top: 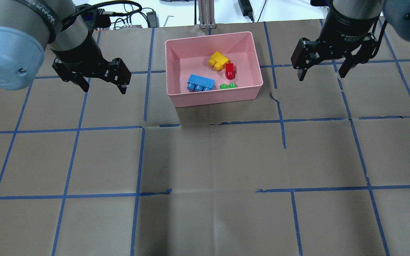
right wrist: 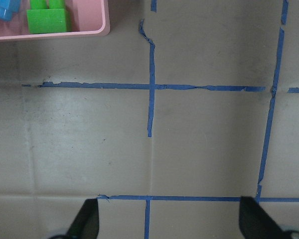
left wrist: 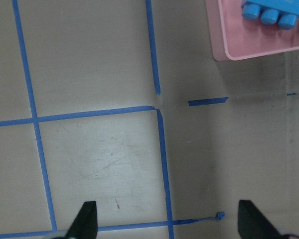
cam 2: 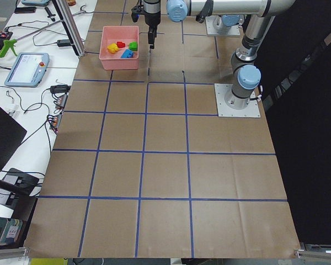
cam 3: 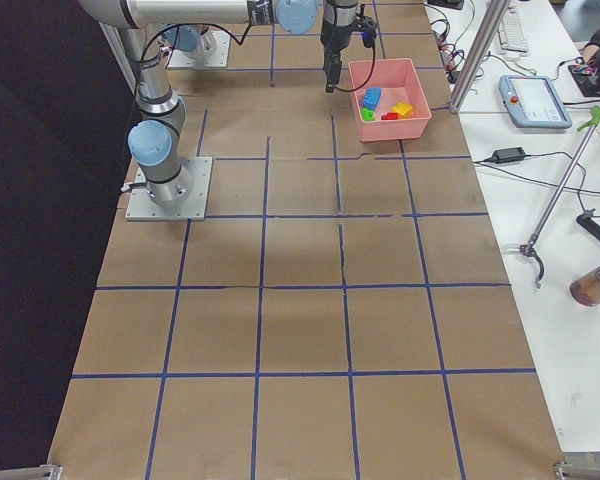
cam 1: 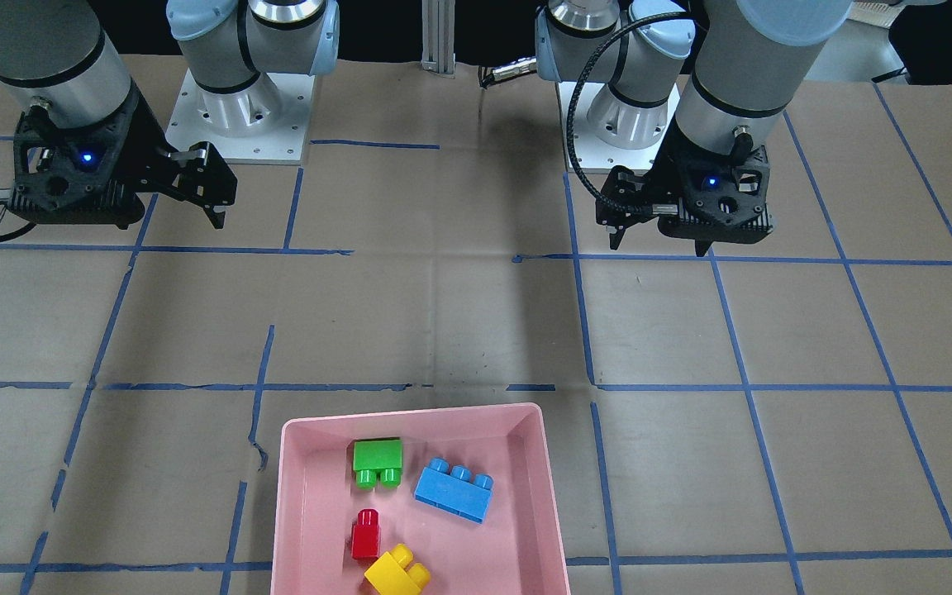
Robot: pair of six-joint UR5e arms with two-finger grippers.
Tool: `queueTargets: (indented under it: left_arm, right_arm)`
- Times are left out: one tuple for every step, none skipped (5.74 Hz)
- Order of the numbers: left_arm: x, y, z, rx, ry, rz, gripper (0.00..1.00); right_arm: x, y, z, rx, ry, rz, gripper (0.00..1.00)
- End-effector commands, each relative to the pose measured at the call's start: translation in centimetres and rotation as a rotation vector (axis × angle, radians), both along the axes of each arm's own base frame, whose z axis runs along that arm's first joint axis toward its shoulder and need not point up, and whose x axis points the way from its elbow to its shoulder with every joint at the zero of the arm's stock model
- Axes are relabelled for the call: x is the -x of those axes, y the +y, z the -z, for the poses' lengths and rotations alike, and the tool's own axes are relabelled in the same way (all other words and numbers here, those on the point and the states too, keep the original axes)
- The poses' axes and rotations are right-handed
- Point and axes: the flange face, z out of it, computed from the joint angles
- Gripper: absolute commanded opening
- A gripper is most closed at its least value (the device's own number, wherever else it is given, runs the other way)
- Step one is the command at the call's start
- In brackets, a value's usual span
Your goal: Put all blocks into box
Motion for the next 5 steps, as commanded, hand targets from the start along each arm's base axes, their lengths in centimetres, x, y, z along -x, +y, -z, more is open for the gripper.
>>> queueTargets:
  left_arm:
    - [-0.1, 0.02, 0.01, 0.0, -0.003, 0.0, 0.99]
    - [-0.07, 0.02, 0.01, 0.0, 0.0, 0.0, 0.99]
    - [-0.1, 0.02, 0.01, 0.0, -0.003, 0.0, 0.99]
    - [-0.1, 0.02, 0.01, 0.0, -0.003, 0.0, 0.99]
    - [-0.09, 0.02, 0.01, 0.0, -0.001, 0.0, 0.99]
  right_arm:
    - [-0.02, -0.03, 0.05, -0.001, -0.002, 0.0, 1.0]
    - [-0.02, -0.03, 0.06, -0.001, -0.002, 0.0, 1.0]
    - [-0.02, 0.0, -0.04, 0.002, -0.001, 0.0, 1.0]
    - [0.03, 0.09, -0.33, 0.007, 0.003, 0.0, 1.0]
    - [0.29, 0.11, -0.71, 0.014, 0.013, -0.007, 1.0]
